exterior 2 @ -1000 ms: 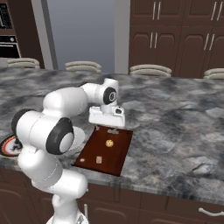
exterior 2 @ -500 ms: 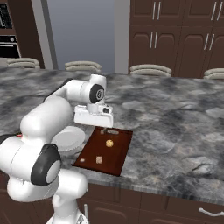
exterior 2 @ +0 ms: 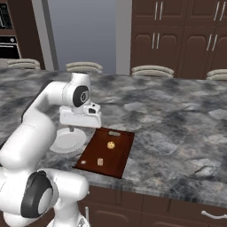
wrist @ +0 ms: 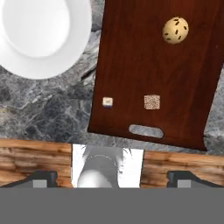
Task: Move the dessert items from the plates to the tray.
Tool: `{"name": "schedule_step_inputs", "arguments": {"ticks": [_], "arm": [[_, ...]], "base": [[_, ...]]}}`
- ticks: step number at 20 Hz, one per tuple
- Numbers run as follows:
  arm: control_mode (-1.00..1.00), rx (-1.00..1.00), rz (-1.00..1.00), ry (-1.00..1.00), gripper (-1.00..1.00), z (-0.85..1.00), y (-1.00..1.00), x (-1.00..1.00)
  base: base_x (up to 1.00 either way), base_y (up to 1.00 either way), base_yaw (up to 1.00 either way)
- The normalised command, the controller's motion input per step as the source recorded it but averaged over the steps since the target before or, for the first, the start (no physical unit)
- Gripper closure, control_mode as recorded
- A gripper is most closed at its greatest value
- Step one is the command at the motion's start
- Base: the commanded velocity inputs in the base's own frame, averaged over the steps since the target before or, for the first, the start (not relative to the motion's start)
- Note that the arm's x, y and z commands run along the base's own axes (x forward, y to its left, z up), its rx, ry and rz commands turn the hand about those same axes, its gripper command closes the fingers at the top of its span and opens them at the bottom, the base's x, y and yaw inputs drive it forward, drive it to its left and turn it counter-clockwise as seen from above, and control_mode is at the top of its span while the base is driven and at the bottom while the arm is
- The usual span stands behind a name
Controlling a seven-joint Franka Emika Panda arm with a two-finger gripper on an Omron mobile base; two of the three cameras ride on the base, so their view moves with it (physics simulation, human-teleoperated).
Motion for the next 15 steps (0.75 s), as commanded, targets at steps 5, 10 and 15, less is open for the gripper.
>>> {"name": "schedule_step_inputs", "arguments": {"ticks": [5,10,15], "arm": [[-1.00,0.00,0.00,-0.20,-1.00,0.15,0.02,-0.35],[-1.00,0.00,0.00,-0.17,-1.00,0.08,0.01,-0.29],[-1.00,0.00,0.00,-0.15,-1.00,0.10,0.02,-0.18]], "base": [[0.00,0.00,0.00],[0.00,0.00,0.00],[0.00,0.00,0.00]]}}
